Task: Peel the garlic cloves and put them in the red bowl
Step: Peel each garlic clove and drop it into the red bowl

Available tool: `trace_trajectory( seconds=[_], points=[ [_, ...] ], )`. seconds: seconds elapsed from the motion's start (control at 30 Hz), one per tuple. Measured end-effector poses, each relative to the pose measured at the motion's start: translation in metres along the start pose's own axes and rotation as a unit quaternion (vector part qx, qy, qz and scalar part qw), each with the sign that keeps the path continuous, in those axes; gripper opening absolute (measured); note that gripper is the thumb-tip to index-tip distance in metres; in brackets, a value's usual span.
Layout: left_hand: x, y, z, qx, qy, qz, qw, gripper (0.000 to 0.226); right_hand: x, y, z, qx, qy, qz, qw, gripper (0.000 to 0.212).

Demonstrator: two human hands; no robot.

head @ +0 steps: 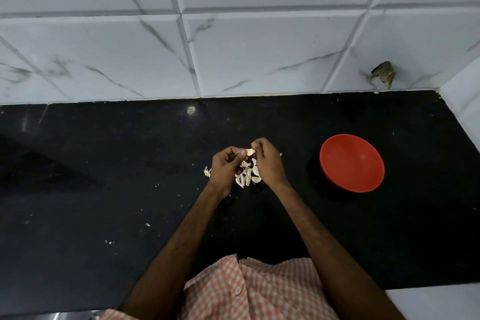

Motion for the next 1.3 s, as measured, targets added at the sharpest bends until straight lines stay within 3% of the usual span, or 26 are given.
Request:
trace_trajectory(
  seconds=[0.17,0.37,0.47,0.57,0.67,0.97,1.07,1.13,1.2,1.23,1.3],
  points=[
    [-0.002,0.008,-0.001,0.05,0.005,-0.052,0.997,0.007,-0.009,-0.001,-0.001,-0.001,0.014,-0.005,1.0,0.016],
    [-0.005,-0.007,0.002,-0.014,0.027,-0.034,0.999,0.016,-0.008,-0.016,0.0,-0.044,-0.001,-0.082,0.996,0.013],
    [-0.009,-0.018,0.001,-0.047,0.043,-0.036,0.997,0.008,-0.005,-0.025,0.004,-0.066,-0.026,-0.116,0.991,0.009],
    [-0.011,-0.02,0.0,-0.057,0.054,-0.044,0.996,0.001,0.002,-0.02,0.008,-0.037,-0.07,-0.128,0.989,0.002],
    [-0.012,-0.017,-0.002,-0.038,0.062,-0.059,0.996,0.004,0.006,-0.013,0.011,-0.012,-0.089,-0.11,0.99,0.01],
    [-0.006,-0.009,-0.001,0.006,0.026,-0.048,0.998,0.011,-0.016,0.008,0.011,0.085,0.062,-0.3,0.948,0.008],
    [0.001,-0.013,-0.001,0.008,0.0,-0.033,0.999,0.014,-0.016,0.005,0.011,0.078,0.048,-0.25,0.964,0.006],
    [0.005,-0.016,-0.001,-0.005,-0.003,-0.03,1.0,0.014,-0.001,-0.011,0.008,0.015,-0.055,-0.108,0.992,0.007],
    [0.006,-0.017,0.001,-0.025,-0.008,-0.027,0.999,0.014,0.023,-0.015,0.009,-0.022,-0.169,0.034,0.985,0.011],
    [0.008,-0.017,0.002,-0.032,-0.019,-0.016,0.999,0.015,0.027,-0.015,0.009,-0.029,-0.192,0.052,0.98,0.011],
    [0.009,-0.015,0.004,-0.031,-0.038,0.002,0.999,0.017,0.022,-0.015,0.006,-0.02,-0.151,-0.012,0.988,0.009]
  ],
)
Point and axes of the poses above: each hand's wrist, its own z-axis away from the middle knuckle, its own y-axis out of the palm, x = y × z, the point moved 10 cm from there along -z, towards the middle knuckle, and after that the axes turned 12 degrees about z, right-handed, at the moved point
